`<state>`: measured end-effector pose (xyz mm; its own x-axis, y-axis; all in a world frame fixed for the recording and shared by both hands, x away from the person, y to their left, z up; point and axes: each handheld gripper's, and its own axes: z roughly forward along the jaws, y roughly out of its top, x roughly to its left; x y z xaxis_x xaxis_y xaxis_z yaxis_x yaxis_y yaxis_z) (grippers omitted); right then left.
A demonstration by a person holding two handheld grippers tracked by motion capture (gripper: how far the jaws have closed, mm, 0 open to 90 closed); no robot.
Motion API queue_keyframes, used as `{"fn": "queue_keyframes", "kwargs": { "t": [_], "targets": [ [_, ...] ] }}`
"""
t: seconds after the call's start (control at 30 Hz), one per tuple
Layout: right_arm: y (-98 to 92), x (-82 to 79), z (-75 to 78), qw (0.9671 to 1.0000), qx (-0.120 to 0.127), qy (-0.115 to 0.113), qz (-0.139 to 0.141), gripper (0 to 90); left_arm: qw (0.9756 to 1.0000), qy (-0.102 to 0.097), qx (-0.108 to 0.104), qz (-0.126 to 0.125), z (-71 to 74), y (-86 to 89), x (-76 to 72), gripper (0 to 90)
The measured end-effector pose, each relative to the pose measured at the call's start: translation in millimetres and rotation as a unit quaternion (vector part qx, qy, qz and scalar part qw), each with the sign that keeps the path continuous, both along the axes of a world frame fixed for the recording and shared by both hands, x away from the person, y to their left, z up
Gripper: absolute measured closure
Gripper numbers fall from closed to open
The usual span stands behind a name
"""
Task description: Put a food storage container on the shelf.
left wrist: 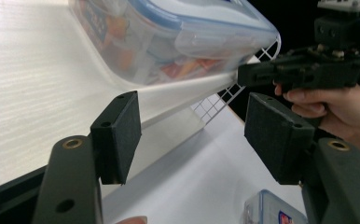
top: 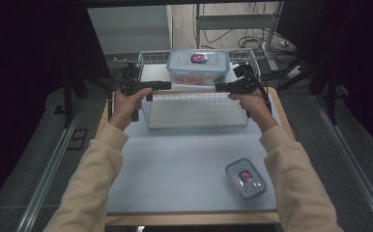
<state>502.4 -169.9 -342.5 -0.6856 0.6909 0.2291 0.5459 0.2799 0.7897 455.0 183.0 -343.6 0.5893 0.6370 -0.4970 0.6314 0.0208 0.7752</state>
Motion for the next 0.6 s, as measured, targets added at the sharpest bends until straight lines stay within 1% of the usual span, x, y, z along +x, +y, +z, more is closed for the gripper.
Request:
{"fn": "queue_keyframes", "kwargs": {
  "t": [0.03, 0.13, 0.2, 0.23, 0.37, 0.47, 0.5, 0.6],
  "targets": [
    [-0.9, 0.6, 0.5, 1.0, -0.001, -0.001, -0.005, 89.5, 1.0, 0.0, 0.002, -0.002, -0.5, -0.2, -0.1, 35.3],
    [-2.6, 1.7, 1.6, 1.0, -0.002, -0.003, -0.009, 89.5, 1.0, 0.001, 0.006, -0.006, -2.4, -1.7, -1.0, 34.6],
    [-3.0, 1.9, 2.2, 0.9999, -0.003, -0.004, -0.011, 89.5, 1.0, 0.003, 0.004, -0.007, -2.8, -1.9, -1.2, 34.4],
    [-4.5, 2.6, 2.9, 0.9999, -0.001, -0.005, -0.016, 89.5, 1.0, 0.003, 0.004, -0.007, -3.4, -2.1, -1.2, 34.3],
    [-8.7, 5.8, 1.9, 0.9997, 0.003, -0.002, -0.023, 89.4, 0.9999, 0.006, 0.008, -0.011, -4.8, -3.7, -1.6, 33.4],
    [-10.1, 7.0, 1.4, 0.9997, 0.006, -0.002, -0.025, 89.4, 0.9999, 0.005, 0.011, -0.01, -5.1, -4.2, -2.1, 33.3],
    [-11.1, 7.2, 0.9, 0.9996, 0.01, 0.001, -0.025, 89.4, 0.9999, 0.003, 0.012, -0.011, -5.3, -3.5, -2.8, 33.3],
    [-11.9, 5.5, 0.8, 0.9997, 0.013, 0.001, -0.022, 89.4, 0.9999, 0.0, 0.014, -0.009, -5.8, -2.8, -4.8, 33.4]
  ]
}}
